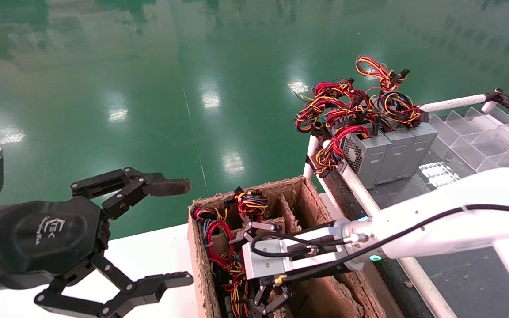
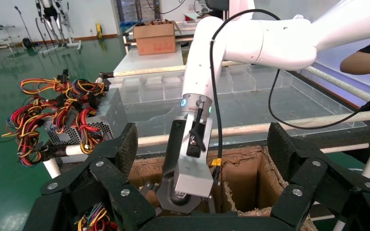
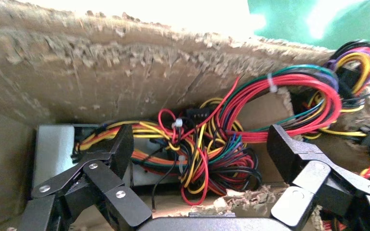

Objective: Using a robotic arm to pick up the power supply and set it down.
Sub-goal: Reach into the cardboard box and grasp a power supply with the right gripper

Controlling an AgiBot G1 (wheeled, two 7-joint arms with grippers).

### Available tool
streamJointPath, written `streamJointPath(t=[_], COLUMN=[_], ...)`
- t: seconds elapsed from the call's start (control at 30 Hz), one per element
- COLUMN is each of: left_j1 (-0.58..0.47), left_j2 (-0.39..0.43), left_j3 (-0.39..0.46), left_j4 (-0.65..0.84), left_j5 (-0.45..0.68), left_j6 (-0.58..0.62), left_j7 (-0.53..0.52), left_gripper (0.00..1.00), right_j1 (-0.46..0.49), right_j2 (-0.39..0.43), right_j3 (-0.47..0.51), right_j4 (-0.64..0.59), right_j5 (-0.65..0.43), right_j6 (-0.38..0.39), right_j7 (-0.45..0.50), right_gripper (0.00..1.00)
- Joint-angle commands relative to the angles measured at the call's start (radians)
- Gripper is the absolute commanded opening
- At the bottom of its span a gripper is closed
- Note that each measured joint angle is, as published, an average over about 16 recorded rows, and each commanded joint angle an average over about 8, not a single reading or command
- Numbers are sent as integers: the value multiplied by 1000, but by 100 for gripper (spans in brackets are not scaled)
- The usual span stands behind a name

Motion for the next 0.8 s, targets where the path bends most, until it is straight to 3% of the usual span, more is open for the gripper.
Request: streamJointPath(t=[0.03, 0.8], left_j1=[0, 0], left_j2=[0, 0], left_j3=[0, 0], left_j4=[0, 0], left_j5=[0, 0], left_j6=[0, 0], left_j7=[0, 0], left_gripper=[100, 100], right_j1=[15, 25], right_j2=[-17, -19], right_j3=[-13, -34], right_j4=[-17, -1], right_j5=[-19, -63], right_j6=[-6, -5], right_j7=[3, 11], right_gripper=[0, 0])
